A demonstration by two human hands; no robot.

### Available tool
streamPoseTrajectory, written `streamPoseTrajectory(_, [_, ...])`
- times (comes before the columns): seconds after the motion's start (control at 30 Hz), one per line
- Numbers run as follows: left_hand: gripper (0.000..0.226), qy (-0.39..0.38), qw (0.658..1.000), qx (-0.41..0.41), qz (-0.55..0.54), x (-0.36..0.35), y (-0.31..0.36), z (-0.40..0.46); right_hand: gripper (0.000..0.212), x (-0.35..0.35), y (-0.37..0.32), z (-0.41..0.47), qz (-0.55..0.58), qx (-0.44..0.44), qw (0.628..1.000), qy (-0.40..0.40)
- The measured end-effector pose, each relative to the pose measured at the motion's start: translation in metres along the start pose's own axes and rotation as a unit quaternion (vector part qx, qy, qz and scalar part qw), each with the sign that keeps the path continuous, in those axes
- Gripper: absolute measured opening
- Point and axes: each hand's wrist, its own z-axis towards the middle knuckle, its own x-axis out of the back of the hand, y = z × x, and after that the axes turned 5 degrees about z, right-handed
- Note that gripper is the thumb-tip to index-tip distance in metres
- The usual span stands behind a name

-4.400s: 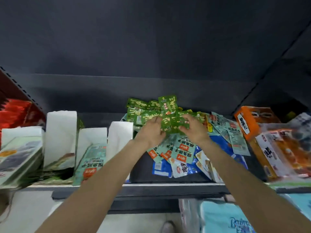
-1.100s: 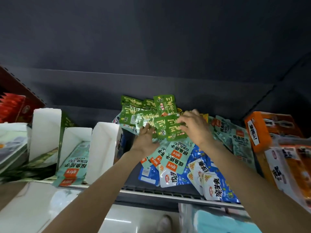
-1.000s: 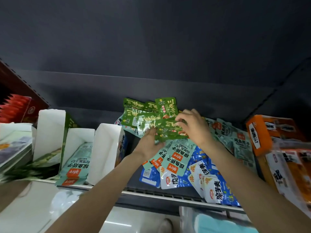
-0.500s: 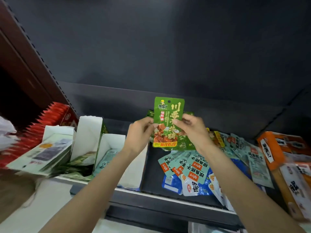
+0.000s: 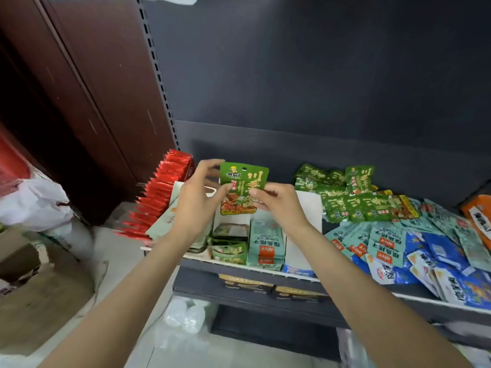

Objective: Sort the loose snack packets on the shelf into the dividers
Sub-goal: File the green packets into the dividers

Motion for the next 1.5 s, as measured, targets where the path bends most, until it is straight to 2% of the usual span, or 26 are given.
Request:
streamPoseTrajectory(0.1, [0.022, -0.002, 0.996, -0.039, 0.079, 0.016, -0.012, -0.005, 0.037, -0.019, 0.014, -0.004, -0.007, -0.008, 1.000, -0.001])
streamPoseTrajectory(0.17, [0.010, -0.023, 0.990, -0.051, 0.128, 0.020, -0.021, -0.008, 0.040, -0.021, 0.022, -0.006, -0.060, 0.004, 0.998, 0.006])
streamPoseTrajectory(0.27, [0.008, -0.068, 0.974, -0.071, 0.202, 0.019, -0.033, -0.010, 0.018, -0.017, 0.029, -0.008, -0.158, -0.006, 0.987, -0.006])
streamPoseTrajectory(0.3, [0.010, -0.087, 0.965, -0.080, 0.235, 0.019, -0.036, -0.010, 0.012, -0.018, 0.030, -0.010, -0.199, -0.011, 0.980, -0.021])
streamPoseTrajectory(0.37, [0.015, -0.144, 0.926, -0.091, 0.337, 0.017, -0.039, -0.009, 0.014, -0.020, 0.030, -0.013, -0.257, -0.015, 0.965, -0.046])
streamPoseTrajectory(0.47, [0.024, -0.215, 0.865, -0.088, 0.444, 0.013, -0.039, -0.007, 0.020, -0.018, 0.029, -0.014, -0.257, -0.026, 0.962, -0.082])
streamPoseTrajectory(0.57, [0.029, -0.232, 0.844, -0.083, 0.476, 0.005, -0.037, -0.005, 0.021, -0.009, 0.029, -0.013, -0.225, -0.056, 0.967, -0.108])
streamPoseTrajectory(0.67, [0.026, -0.232, 0.866, -0.059, 0.439, -0.011, -0.030, -0.002, 0.021, 0.010, 0.027, -0.010, -0.170, -0.072, 0.979, -0.082])
streamPoseTrajectory(0.83, [0.027, -0.233, 0.909, -0.081, 0.335, -0.060, 0.002, 0.008, 0.023, 0.069, 0.024, -0.006, -0.083, -0.038, 0.995, 0.041])
streamPoseTrajectory(0.93, [0.027, -0.226, 0.940, -0.102, 0.236, -0.111, 0.033, 0.015, 0.025, 0.122, 0.033, -0.001, -0.116, -0.021, 0.986, 0.118])
streamPoseTrajectory(1.03, [0.030, -0.248, 0.952, -0.088, 0.156, -0.173, 0.061, 0.025, 0.020, 0.183, 0.054, 0.006, -0.214, -0.023, 0.965, 0.151])
streamPoseTrajectory(1.1, [0.039, -0.275, 0.950, -0.050, 0.141, -0.214, 0.076, 0.032, 0.023, 0.224, 0.069, 0.013, -0.291, -0.049, 0.946, 0.135])
streamPoseTrajectory(1.23, [0.059, -0.336, 0.926, 0.048, 0.164, -0.285, 0.088, 0.040, 0.047, 0.289, 0.098, 0.031, -0.423, -0.094, 0.899, 0.068])
streamPoseTrajectory(1.37, [0.067, -0.365, 0.900, 0.111, 0.211, -0.328, 0.074, 0.039, 0.066, 0.327, 0.117, 0.049, -0.478, -0.117, 0.871, 0.017])
streamPoseTrajectory(1.5, [0.074, -0.419, 0.858, 0.152, 0.257, -0.344, 0.060, 0.035, 0.084, 0.343, 0.126, 0.056, -0.512, -0.132, 0.843, -0.097])
